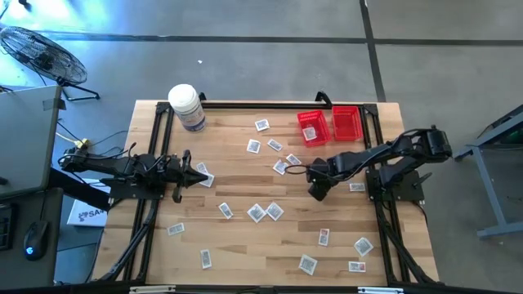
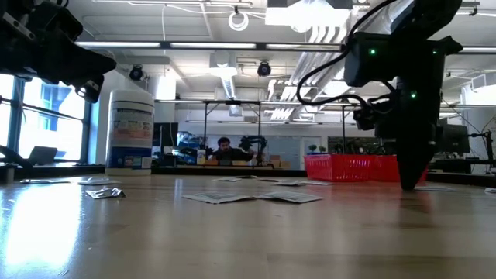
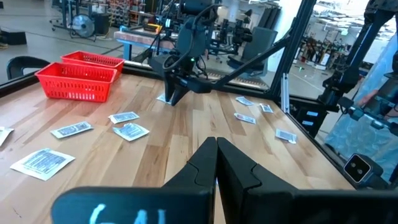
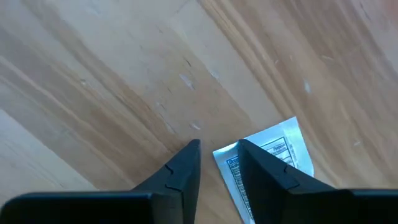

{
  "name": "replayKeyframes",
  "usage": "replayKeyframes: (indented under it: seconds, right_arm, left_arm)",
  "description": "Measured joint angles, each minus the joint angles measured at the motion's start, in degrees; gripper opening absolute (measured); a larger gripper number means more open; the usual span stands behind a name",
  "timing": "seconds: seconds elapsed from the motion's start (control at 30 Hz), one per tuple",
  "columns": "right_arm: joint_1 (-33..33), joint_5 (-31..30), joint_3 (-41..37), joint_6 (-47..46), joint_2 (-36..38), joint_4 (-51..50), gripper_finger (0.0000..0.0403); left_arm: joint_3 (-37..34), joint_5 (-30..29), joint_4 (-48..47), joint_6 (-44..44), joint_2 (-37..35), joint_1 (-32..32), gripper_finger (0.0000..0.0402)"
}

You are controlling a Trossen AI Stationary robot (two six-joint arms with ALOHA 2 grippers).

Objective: Pick & Place First Aid Supplies
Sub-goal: Put the towelette pack into the left red bin

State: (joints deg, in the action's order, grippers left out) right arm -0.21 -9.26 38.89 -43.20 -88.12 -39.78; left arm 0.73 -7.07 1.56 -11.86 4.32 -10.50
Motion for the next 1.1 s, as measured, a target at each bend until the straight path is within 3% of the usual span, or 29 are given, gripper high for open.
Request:
replayKeyframes:
  seconds: [0.5,0.93,1.1]
  right_arm:
    - [-0.40,-0.58,-0.34,-5.84,0.63,-0.02,0.0005]
    - [-0.60,-0.47,7.93,-1.16,5.42,-5.89,0.0001]
    - [-2.86,-5.16,14.30,5.28,5.60,-5.82,0.0001]
  left_arm:
    - [0.00,0.00,0.00,0.00,0.01,0.00,0.0001]
    - [0.00,0.00,0.01,0.00,0.00,0.00,0.0001]
    - [0.00,0.00,0.00,0.00,0.00,0.00,0.0001]
